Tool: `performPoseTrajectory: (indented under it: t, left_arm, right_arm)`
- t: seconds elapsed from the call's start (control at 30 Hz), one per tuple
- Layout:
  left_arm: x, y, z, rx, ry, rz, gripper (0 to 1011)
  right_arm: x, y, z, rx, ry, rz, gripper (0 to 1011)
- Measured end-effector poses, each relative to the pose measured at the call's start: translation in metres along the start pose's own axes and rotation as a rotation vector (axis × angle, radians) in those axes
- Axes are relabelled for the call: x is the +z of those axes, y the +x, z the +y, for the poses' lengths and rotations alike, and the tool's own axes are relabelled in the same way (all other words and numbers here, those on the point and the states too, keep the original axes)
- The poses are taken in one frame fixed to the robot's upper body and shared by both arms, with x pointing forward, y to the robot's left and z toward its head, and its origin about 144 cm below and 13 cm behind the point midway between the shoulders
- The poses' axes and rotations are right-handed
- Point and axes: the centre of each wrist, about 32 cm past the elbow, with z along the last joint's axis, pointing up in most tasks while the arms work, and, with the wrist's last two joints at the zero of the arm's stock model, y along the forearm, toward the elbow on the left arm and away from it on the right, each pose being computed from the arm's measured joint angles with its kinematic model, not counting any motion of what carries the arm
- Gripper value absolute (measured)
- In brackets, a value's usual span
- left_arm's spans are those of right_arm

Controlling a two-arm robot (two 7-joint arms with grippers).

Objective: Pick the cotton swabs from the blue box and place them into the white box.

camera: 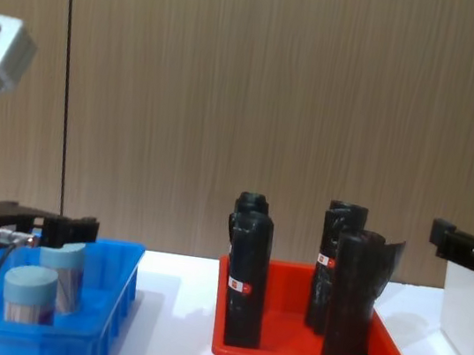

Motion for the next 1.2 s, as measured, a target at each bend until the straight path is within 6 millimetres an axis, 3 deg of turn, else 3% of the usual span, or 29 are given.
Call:
performPoseTrajectory:
  t: [1.2]
  left_arm:
    - [-0.031,0.04,-0.021,-0.046,0.105,0.024,1004]
  right_arm:
    - [0.0,0.0,0.0,0.0,0.0,0.0,1002]
